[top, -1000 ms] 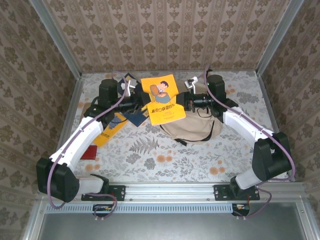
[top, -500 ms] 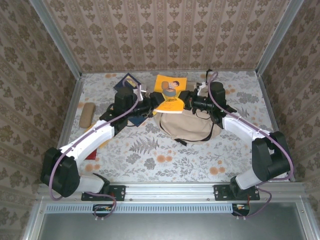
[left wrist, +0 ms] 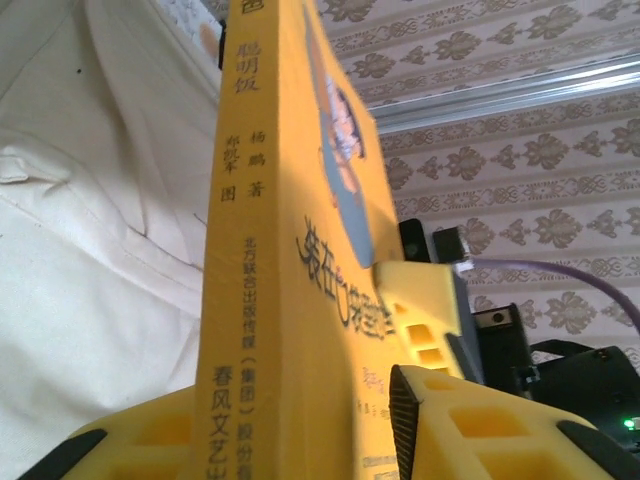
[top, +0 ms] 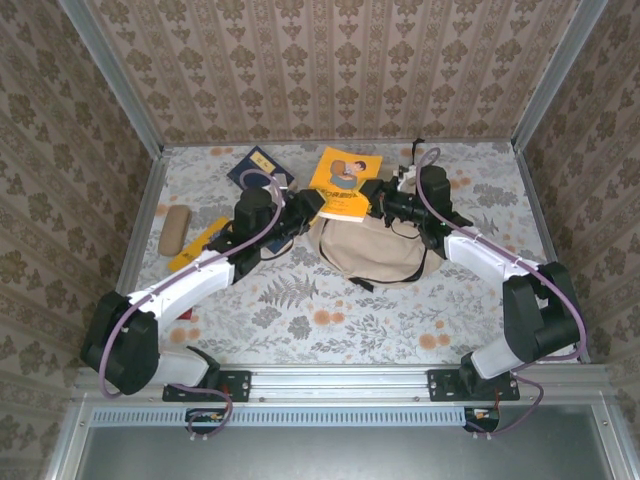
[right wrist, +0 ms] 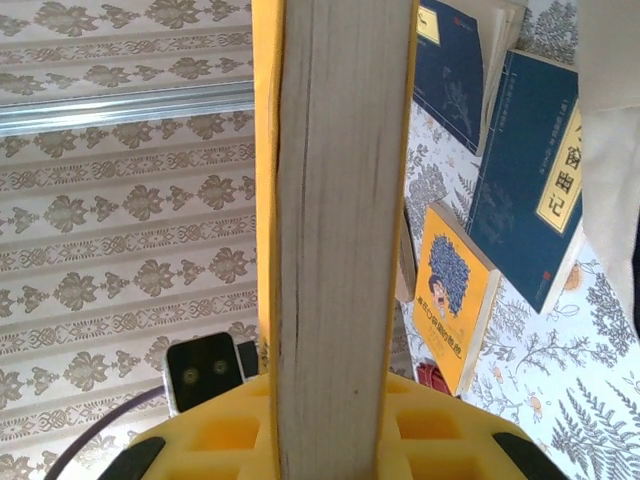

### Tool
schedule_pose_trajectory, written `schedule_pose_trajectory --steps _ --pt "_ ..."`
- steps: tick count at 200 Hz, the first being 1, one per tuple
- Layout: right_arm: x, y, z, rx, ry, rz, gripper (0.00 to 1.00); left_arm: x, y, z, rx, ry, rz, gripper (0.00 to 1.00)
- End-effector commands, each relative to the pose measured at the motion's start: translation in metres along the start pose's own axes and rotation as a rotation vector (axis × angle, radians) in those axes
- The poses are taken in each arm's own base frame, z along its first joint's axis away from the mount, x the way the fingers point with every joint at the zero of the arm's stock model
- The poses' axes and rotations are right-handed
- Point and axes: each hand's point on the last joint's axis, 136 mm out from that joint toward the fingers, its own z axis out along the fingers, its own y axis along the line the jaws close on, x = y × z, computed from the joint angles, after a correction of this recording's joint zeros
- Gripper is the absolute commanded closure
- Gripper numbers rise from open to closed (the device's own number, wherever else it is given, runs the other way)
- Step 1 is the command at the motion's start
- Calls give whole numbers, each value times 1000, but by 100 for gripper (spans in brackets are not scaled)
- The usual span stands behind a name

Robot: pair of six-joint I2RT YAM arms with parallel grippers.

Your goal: Pack books, pencil case, and school supplies into a backpack

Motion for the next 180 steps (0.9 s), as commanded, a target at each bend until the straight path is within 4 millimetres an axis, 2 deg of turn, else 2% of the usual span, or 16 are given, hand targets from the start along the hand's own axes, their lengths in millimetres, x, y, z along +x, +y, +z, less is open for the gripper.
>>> schedule_pose_trajectory --steps 1,9,24,41,53,62,69,77,87,95,109,131,135,139,156,180 --pt "16 13 2 -54 40 -7 95 -8 -24 -1 101 -69 2 65" --pt "21 13 4 -56 57 -4 95 -9 -23 -1 100 -88 -8 68" --pt "28 12 5 -51 69 -14 94 -8 -22 -1 94 -99 -18 79" --pt "33 6 2 -6 75 -61 87 -7 -16 -2 65 -101 -29 89" --pt "37 -9 -4 80 89 -102 71 -9 -9 -5 38 -116 -21 94" --pt "40 -26 -12 191 95 -161 49 -12 -3 -10 17 -128 -9 95" --pt "40 -40 -21 284 88 -215 38 -15 4 -14 -5 -139 1 95" --pt "37 -57 -33 396 76 -280 29 -19 12 -20 -32 -152 6 95" --pt "31 -81 -49 543 62 -349 23 -25 21 -29 -61 -173 22 96" --pt "29 -85 -63 607 45 -401 22 -30 28 -37 -88 -184 31 95" --pt "25 -111 -86 766 40 -460 22 -39 40 -53 -147 -197 63 95" --pt "28 -136 -100 905 78 -544 24 -48 57 -78 -244 -214 114 95" --pt "30 -138 -100 925 91 -568 25 -46 59 -81 -254 -205 123 95" --pt "32 -139 -100 937 101 -586 25 -54 64 -88 -271 -227 119 95" --pt "38 -150 -94 1036 175 -687 24 -59 70 -103 -300 -230 132 95" --pt "49 -154 -73 1117 304 -833 24 -63 77 -114 -316 -229 133 95"
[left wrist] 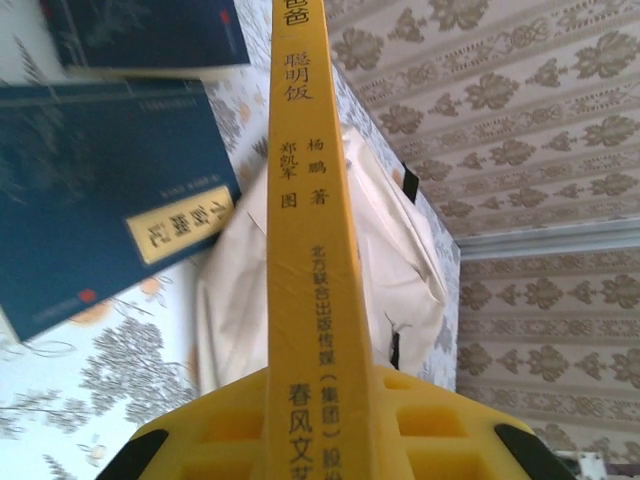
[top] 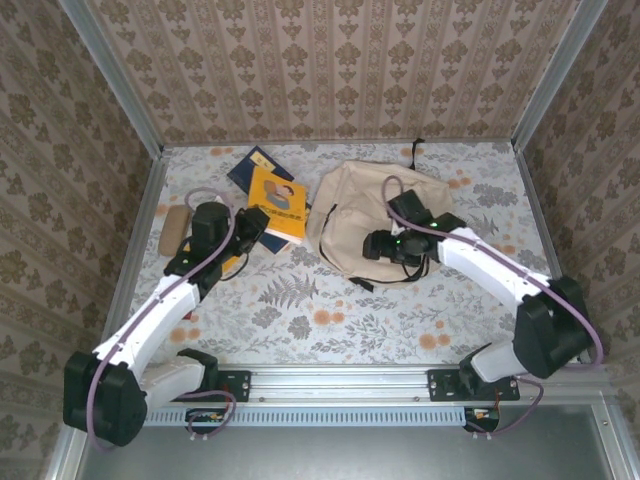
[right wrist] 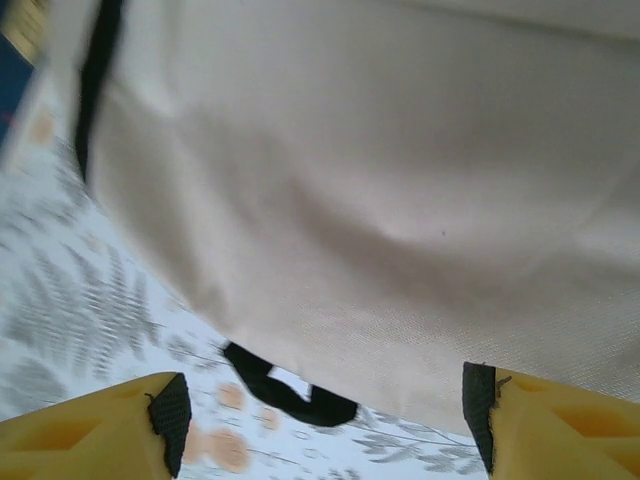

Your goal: Pack books, pencil case, and school supplies into a backpack

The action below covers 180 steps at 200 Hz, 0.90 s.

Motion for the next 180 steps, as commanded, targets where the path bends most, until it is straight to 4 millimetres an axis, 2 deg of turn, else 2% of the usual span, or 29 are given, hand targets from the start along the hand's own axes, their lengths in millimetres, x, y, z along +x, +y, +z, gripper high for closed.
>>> schedule_pose_trajectory --steps 1,28,58,80,131,156,180 --pt "6 -2 6 175 75 -253 24 -2 -1 -12 20 16 82 95" --pt "5 24 21 186 135 -417 22 -6 6 -14 13 21 78 95" --pt "6 38 36 163 196 -521 21 -10 10 -15 9 17 79 95" --pt "7 37 47 146 244 -563 19 -10 12 -15 5 20 76 95" --pt "4 12 67 123 354 -457 19 -9 13 -14 9 25 64 95" --pt "10 9 76 76 402 -423 26 -9 13 -13 13 27 55 95" --pt "12 9 80 63 415 -415 44 -7 14 -12 16 33 45 95"
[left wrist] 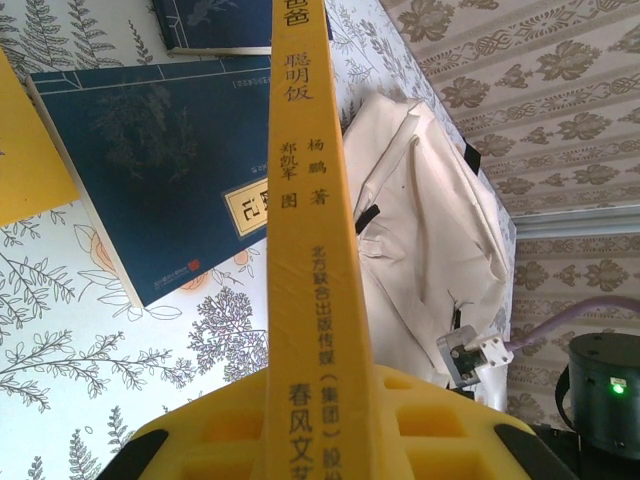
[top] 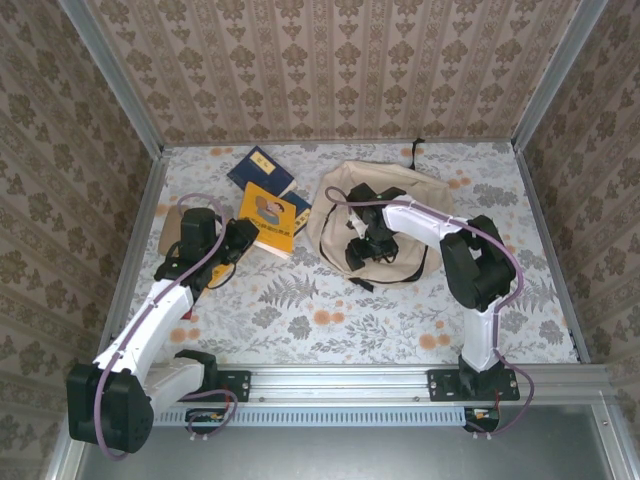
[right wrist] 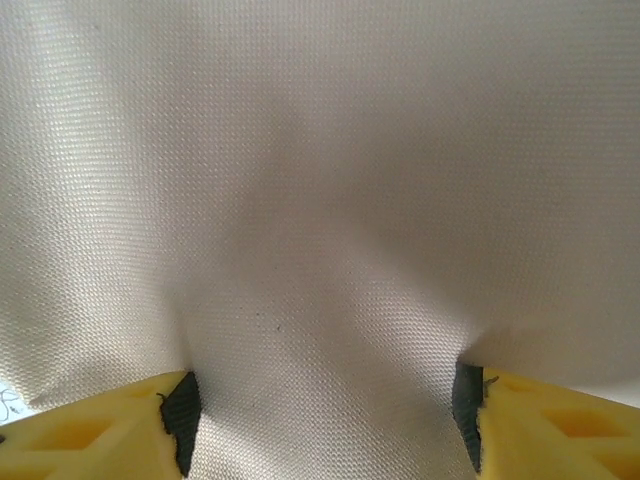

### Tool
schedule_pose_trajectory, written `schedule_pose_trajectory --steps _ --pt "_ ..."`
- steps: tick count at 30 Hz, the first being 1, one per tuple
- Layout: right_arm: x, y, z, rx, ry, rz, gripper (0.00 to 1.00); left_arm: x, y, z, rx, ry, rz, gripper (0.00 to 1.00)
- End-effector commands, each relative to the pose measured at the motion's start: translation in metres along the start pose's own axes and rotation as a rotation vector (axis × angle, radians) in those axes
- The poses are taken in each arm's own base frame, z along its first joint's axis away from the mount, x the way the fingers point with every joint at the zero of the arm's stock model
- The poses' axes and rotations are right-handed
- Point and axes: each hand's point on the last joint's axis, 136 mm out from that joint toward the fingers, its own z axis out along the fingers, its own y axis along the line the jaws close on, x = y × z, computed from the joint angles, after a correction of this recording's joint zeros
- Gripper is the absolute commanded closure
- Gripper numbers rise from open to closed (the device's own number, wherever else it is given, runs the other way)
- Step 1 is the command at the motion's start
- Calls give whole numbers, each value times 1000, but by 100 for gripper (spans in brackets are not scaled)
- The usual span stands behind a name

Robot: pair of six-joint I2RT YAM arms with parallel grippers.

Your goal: Pack books, pencil case, and school supplies into a backpack

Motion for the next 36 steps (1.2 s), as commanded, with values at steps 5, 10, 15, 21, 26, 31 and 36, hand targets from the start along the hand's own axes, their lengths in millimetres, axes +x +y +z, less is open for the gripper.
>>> schedule_pose_trajectory --steps 5,10,15,21,26,31,36 --pt "-3 8 -8 -34 -11 5 64 -8 -23 -4 104 -23 26 95" --pt "-16 8 -37 -24 -118 38 82 -2 -23 -4 108 -4 26 95" --pt "-27 6 -66 -9 -210 75 93 6 -26 -3 123 31 39 95" --pt "-50 6 -104 -21 -335 146 94 24 -29 -9 136 91 85 95" --pt "-73 12 -125 -102 -404 231 97 41 -37 -14 183 153 105 95" --pt "-91 17 -155 -172 -497 292 100 61 -40 -14 206 223 106 95" --pt "-103 10 -172 -164 -562 344 100 64 -28 -17 157 210 98 96"
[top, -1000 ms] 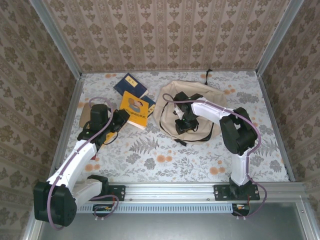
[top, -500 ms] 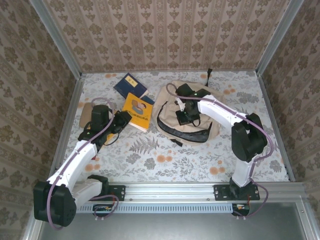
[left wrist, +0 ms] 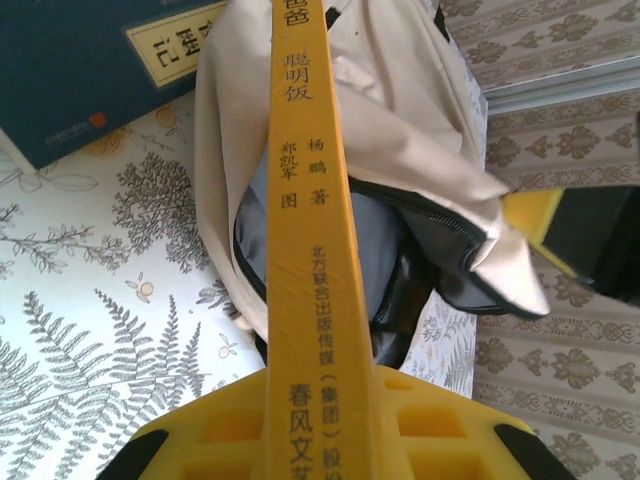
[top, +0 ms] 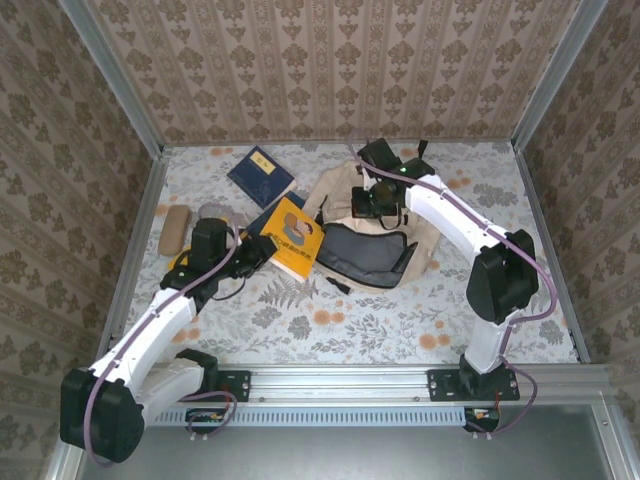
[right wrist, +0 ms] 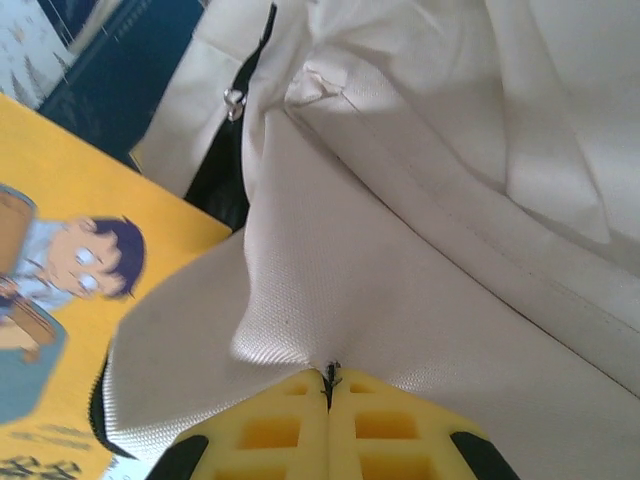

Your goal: Pack books, pencil case, and school supplies into a backpack

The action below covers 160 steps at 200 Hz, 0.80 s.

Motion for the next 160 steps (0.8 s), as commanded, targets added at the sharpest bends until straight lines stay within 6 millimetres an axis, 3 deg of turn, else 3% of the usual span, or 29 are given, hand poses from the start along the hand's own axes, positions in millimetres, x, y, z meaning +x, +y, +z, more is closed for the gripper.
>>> schedule_pose_trajectory --steps 1,52,112,160 --pt "-34 17 -29 -53 -138 51 100 -1 -15 -12 46 -28 48 96" --pt "-43 12 -14 -27 -150 85 100 4 -19 -17 63 -12 35 96" --pt "-52 37 -52 -173 -210 75 100 12 -49 6 251 60 -68 96" --pt "-51 53 -70 -267 -212 82 100 23 -79 41 337 134 -60 97"
